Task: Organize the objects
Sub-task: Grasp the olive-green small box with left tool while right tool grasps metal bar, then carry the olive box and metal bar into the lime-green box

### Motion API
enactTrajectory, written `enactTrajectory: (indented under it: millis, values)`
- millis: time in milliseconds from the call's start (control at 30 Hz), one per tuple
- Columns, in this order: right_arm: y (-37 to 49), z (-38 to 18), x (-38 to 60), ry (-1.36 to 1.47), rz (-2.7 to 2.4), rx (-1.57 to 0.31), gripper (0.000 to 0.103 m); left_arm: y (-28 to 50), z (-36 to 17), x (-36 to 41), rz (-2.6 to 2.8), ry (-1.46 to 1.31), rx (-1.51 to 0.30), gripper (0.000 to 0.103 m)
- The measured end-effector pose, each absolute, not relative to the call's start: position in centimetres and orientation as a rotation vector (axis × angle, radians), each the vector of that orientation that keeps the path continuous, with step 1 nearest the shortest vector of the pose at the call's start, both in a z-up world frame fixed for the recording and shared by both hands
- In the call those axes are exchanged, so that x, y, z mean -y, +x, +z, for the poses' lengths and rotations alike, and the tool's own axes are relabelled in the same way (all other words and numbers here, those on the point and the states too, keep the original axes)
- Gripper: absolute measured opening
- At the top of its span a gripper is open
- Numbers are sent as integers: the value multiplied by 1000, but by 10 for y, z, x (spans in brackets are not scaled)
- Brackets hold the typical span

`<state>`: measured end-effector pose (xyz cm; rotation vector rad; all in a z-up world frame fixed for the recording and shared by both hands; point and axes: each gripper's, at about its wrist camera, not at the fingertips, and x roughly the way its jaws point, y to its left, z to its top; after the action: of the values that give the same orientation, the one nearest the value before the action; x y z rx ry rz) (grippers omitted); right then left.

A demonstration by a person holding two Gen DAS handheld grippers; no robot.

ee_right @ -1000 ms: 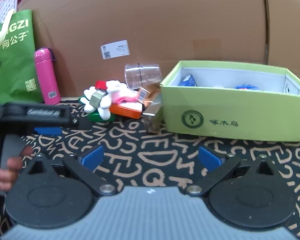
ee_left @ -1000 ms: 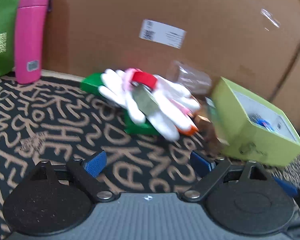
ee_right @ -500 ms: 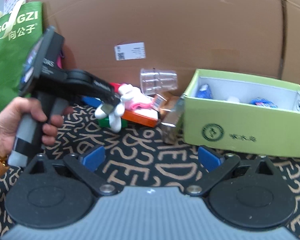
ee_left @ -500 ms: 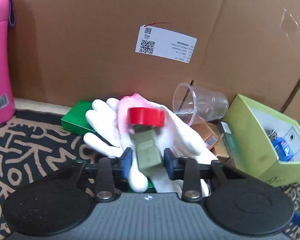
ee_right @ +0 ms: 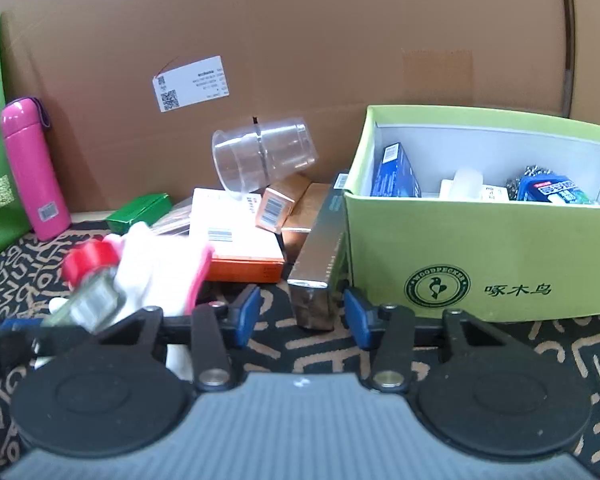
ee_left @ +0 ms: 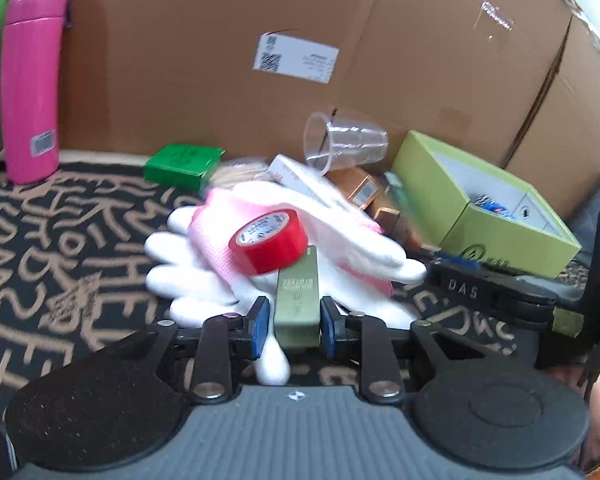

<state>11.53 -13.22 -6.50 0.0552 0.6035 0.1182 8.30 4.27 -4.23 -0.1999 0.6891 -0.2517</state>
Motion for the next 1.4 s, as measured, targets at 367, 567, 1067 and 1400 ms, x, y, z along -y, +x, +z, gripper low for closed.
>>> enactTrajectory:
  millis: [367,567,1067,1400]
  values:
    - [102,-60,139,65,155,-611,25,72,-38,-42,-209,-198,-655,50]
    - [100,-60,140,58,164,-614,25,86,-44,-31,-232,-152,-687,26]
    - [-17,-34,168,-2,342,-742,40,12,-39,-26,-301,-97,-739,34]
    - [12,-35,167,9,327,-678,51,20,-42,-3,-313,10,-733,34]
